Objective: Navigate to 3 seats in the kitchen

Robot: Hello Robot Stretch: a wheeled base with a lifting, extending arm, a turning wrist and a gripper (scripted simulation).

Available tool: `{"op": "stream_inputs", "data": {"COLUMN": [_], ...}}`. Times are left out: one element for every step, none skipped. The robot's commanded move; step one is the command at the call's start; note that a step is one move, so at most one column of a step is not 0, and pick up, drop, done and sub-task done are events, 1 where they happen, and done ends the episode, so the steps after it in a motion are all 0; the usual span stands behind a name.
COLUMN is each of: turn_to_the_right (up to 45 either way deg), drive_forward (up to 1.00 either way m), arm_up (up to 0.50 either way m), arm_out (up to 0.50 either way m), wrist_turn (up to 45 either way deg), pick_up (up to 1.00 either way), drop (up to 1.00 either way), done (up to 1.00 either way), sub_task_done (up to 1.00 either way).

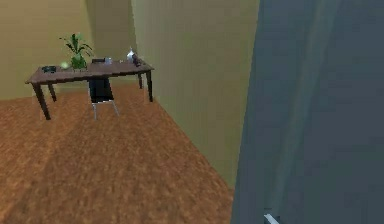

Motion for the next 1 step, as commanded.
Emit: {"op": "stream_inputs", "data": {"turn_to_the_right": [-21.0], "drive_forward": [0.00], "arm_up": [0.00], "arm_out": [0.00], "wrist_turn": [0.0], "pick_up": [0.00], "drop": [0.00], "done": [0.00], "sub_task_done": [0.00]}}
